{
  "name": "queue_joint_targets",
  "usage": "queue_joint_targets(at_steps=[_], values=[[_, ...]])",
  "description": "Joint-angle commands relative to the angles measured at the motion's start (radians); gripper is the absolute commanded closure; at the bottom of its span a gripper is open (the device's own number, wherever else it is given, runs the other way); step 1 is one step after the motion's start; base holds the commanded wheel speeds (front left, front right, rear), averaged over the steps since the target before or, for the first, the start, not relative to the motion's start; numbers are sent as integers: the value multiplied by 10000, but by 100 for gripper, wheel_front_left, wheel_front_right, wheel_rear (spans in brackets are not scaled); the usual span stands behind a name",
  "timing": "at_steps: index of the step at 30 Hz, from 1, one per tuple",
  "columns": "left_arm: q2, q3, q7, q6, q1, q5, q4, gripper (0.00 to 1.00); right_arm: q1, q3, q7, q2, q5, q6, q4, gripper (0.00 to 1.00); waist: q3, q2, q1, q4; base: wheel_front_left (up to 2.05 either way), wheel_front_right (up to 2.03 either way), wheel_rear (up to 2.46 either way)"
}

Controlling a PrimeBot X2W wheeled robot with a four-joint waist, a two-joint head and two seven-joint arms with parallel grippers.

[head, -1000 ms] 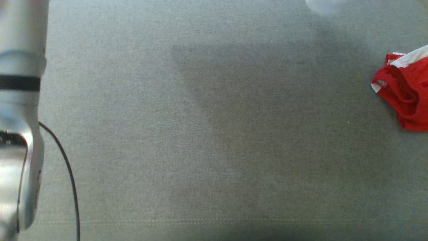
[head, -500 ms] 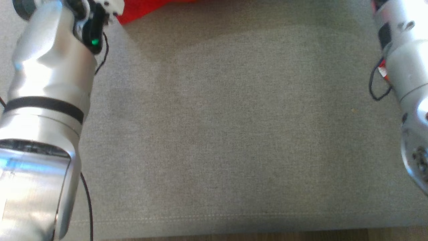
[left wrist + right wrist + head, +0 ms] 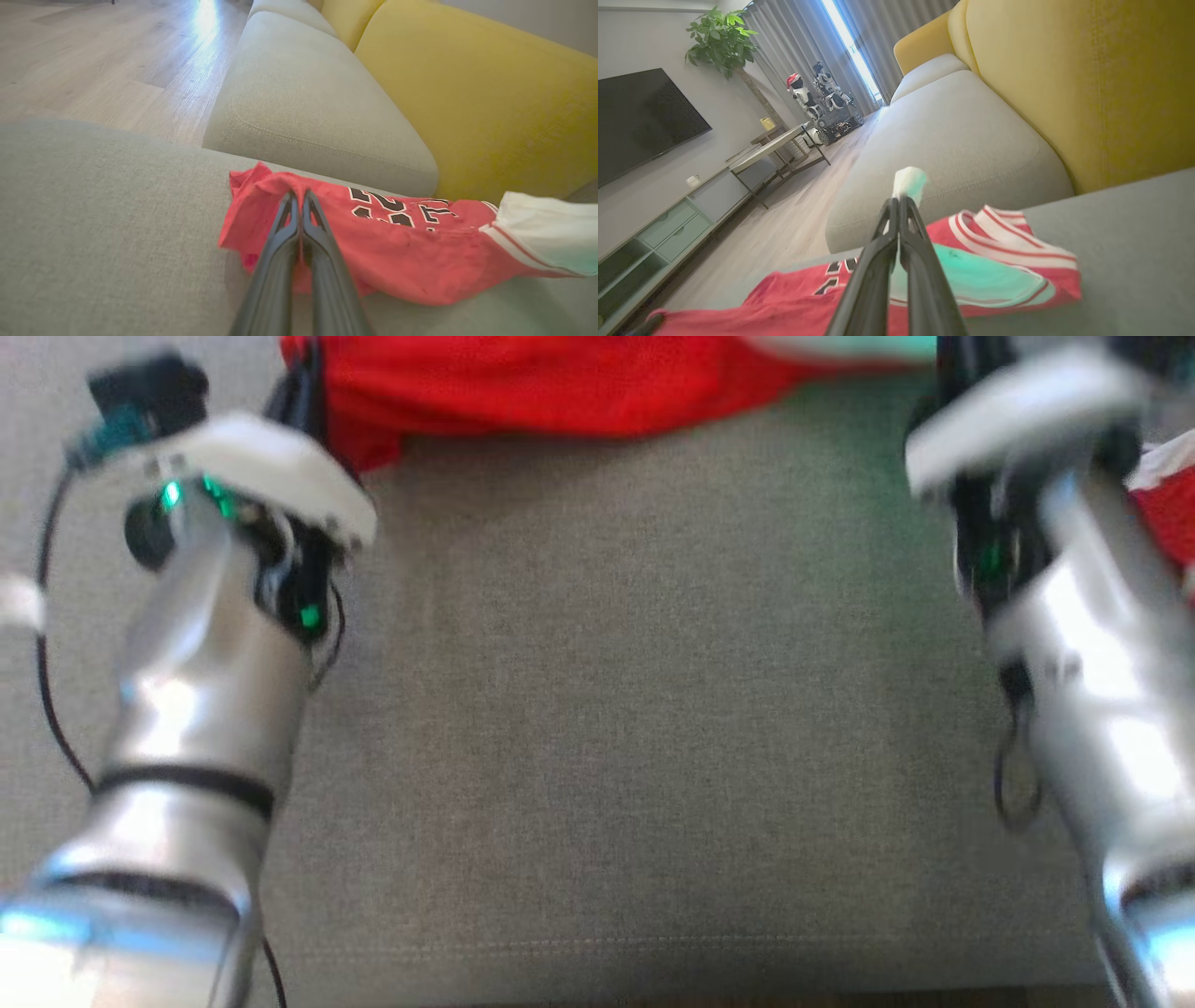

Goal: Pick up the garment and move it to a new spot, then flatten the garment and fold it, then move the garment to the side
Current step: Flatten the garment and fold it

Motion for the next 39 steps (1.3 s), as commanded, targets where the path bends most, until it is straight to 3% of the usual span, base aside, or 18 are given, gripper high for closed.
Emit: queue_joint_targets(at_steps=[1,6,11,21,30,39], values=[[535,351,-117,-40,504,144,-1042,100,874,245,-236,-174,234,37,-936,100,-338,0,-1,26,0,0,0],[579,900,-121,254,3284,812,-3687,100,4003,99,-416,-853,763,37,-3480,100,-948,0,-1,64,0,0,0],[659,1314,-122,669,6602,1427,-6237,100,7994,-1264,326,-948,959,37,-6606,100,-1722,0,-1,-77,0,0,0],[943,1487,340,1809,10465,1610,-9471,100,12693,-3371,3162,475,-237,37,-10658,100,-2834,0,-1,-341,0,0,0],[1238,1638,1518,2841,12781,1637,-11991,100,14600,-4248,4845,1035,-505,37,-12220,100,-3586,0,-1,-545,0,0,0],[1430,1527,2129,3019,13052,1664,-12722,100,14487,-4399,5144,1056,-763,37,-12328,100,-3528,0,-1,-503,0,0,0]])
